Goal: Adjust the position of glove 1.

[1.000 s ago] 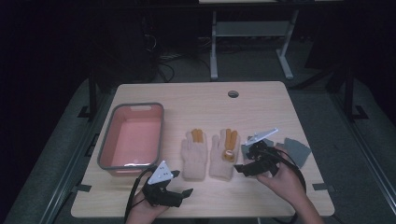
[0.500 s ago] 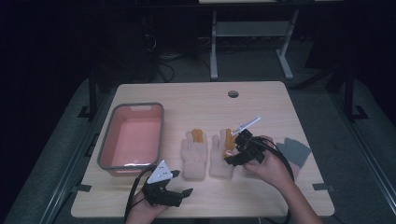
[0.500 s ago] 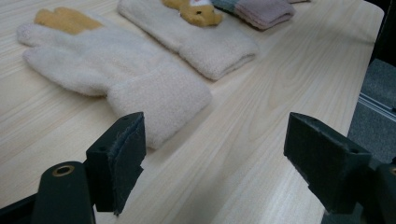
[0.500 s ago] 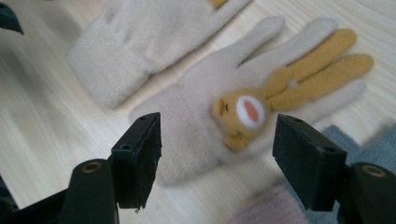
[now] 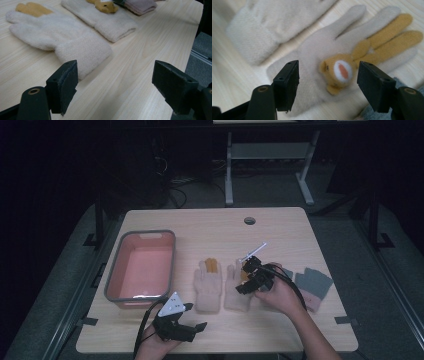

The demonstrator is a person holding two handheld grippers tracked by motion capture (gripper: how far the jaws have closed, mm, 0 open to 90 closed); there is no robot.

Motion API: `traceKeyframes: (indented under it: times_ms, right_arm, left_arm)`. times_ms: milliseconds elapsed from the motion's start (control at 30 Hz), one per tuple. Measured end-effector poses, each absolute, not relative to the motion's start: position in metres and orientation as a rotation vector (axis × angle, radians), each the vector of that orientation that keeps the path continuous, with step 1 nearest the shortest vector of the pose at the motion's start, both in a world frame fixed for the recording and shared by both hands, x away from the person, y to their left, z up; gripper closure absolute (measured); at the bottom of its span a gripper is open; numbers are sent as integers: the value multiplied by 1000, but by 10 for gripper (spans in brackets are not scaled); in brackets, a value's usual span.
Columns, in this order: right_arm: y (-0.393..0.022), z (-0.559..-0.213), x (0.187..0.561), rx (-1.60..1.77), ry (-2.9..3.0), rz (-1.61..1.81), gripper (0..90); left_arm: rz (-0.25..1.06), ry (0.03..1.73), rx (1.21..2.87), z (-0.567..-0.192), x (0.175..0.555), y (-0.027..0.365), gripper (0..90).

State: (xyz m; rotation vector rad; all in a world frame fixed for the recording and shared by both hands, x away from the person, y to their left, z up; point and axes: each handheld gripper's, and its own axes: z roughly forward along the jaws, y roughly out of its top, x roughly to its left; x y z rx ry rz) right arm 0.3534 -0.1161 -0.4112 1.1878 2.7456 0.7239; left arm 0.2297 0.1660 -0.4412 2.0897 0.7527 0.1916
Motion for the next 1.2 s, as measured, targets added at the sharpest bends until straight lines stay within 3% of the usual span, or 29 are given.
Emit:
traceKeyframes:
  times_ms: [433,1200]
  right_arm:
    - [-113,-427,363,1243,2750,657,368]
    - [-107,-435,362,1228,2706,538,587]
  left_arm:
    - [177,760,2083,-442,230,165,210]
    - [159,772,2073,-444,230,165,210]
